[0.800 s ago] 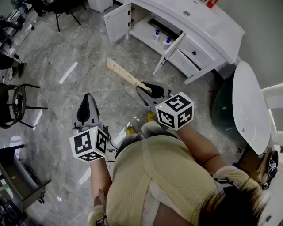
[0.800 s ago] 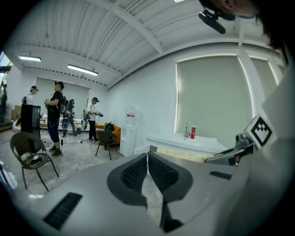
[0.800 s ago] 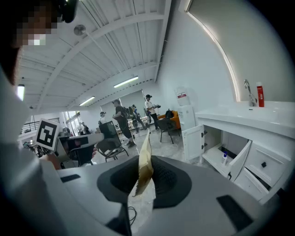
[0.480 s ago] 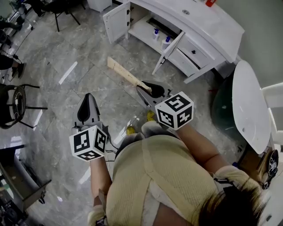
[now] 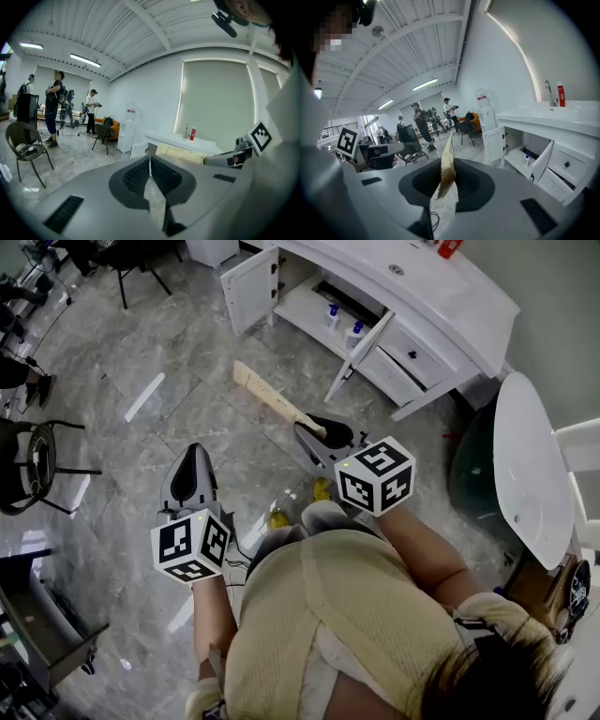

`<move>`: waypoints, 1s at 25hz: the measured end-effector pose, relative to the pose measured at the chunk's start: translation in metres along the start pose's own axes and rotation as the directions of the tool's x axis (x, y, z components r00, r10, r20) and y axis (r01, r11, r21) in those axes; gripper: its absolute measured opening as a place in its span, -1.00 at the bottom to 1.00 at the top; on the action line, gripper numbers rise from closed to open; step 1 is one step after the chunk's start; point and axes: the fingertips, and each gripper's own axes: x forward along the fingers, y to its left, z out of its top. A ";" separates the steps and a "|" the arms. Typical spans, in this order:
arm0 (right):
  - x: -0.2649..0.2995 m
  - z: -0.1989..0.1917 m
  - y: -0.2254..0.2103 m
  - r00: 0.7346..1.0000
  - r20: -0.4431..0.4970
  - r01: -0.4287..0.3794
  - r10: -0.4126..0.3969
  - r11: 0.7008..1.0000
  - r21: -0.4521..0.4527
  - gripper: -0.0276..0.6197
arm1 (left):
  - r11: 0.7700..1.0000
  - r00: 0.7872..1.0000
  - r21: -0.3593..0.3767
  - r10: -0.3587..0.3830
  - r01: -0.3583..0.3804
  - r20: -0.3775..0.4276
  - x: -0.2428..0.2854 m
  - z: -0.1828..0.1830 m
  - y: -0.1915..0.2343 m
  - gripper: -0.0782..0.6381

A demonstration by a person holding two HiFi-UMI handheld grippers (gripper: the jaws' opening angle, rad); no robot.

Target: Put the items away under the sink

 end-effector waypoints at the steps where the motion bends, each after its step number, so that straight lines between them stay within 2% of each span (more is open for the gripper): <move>1: 0.002 0.000 0.000 1.000 0.002 0.001 -0.001 1.000 0.004 -0.65 | 1.000 1.000 -0.004 -0.002 0.002 -0.005 0.000 -0.002 0.002 -0.66; 15: 0.030 -0.009 0.022 0.999 -0.007 0.051 -0.050 0.998 0.034 -0.65 | 0.999 0.997 -0.016 -0.036 0.035 -0.070 -0.019 -0.024 0.039 -0.66; 19: 0.039 -0.008 0.024 0.998 -0.012 0.061 -0.061 0.998 0.033 -0.65 | 0.999 0.995 -0.030 -0.038 0.036 -0.088 -0.014 -0.030 0.052 -0.66; 25: 0.063 0.002 0.011 0.998 -0.022 0.061 -0.060 0.997 0.036 -0.65 | 0.999 0.997 -0.047 -0.025 0.022 -0.074 0.005 -0.020 0.064 -0.66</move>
